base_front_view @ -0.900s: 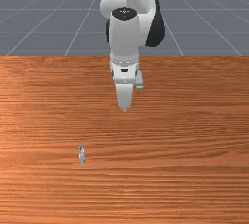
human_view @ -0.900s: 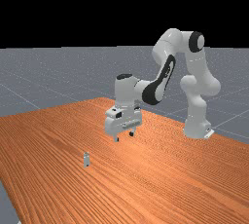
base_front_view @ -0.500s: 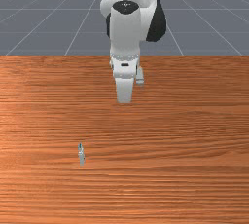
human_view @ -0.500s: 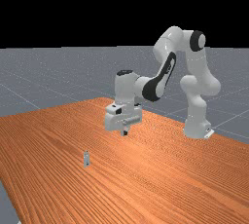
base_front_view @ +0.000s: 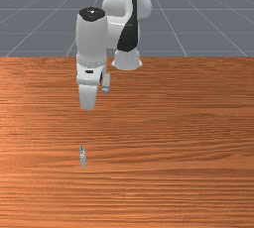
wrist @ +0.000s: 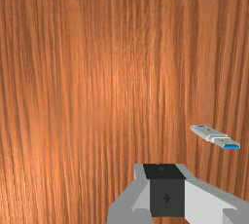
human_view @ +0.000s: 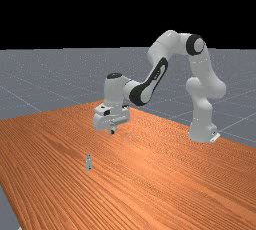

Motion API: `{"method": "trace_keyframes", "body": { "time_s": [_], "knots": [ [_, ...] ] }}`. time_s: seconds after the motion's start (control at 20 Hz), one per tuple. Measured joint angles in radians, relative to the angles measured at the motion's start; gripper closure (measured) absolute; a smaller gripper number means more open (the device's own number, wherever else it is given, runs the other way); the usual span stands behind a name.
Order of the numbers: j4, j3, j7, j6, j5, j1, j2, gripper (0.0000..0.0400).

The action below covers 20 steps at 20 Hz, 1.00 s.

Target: Rotate the USB body for 90 degree with plug right ward

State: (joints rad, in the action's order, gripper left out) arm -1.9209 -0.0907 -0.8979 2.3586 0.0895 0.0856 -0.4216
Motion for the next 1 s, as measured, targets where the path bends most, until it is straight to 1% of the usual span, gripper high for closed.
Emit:
{"method": "trace_keyframes", "body": {
  "time_s": [0.05, 0.2, 0.25, 0.35, 0.45, 0.5, 0.55, 0.6, 0.65, 0.75, 0.8, 0.85, 0.9, 1.0],
  "knots": [
    [0.049, 0.014, -0.059, -0.066, -0.045, 0.035, -0.023, 0.0400],
    [0.172, -0.005, -0.134, -0.181, -0.043, 0.084, -0.091, 0.0400],
    [0.191, -0.011, -0.160, -0.184, -0.046, 0.105, -0.103, 0.0400],
    [0.256, -0.023, -0.209, -0.221, -0.049, 0.144, -0.141, 0.0400],
    [0.292, -0.026, -0.206, -0.208, -0.055, 0.157, -0.183, 0.0400],
    [0.393, -0.026, -0.202, -0.279, -0.053, 0.156, -0.239, 0.0400],
    [0.463, -0.024, -0.199, -0.311, -0.056, 0.155, -0.279, 0.0400],
    [0.579, -0.023, -0.196, -0.375, -0.057, 0.155, -0.343, 0.0400],
    [0.508, -0.019, -0.192, -0.298, -0.061, 0.153, -0.315, 0.0400],
    [0.499, -0.018, -0.191, -0.267, -0.062, 0.153, -0.336, 0.0400],
    [0.537, -0.019, -0.189, -0.293, -0.059, 0.152, -0.369, 0.0400],
    [0.499, -0.017, -0.189, -0.243, -0.063, 0.153, -0.363, 0.0400],
    [0.496, -0.016, -0.188, -0.232, -0.064, 0.153, -0.371, 0.0400],
    [0.516, -0.017, -0.186, -0.238, -0.062, 0.153, -0.398, 0.0400]
  ]
}}
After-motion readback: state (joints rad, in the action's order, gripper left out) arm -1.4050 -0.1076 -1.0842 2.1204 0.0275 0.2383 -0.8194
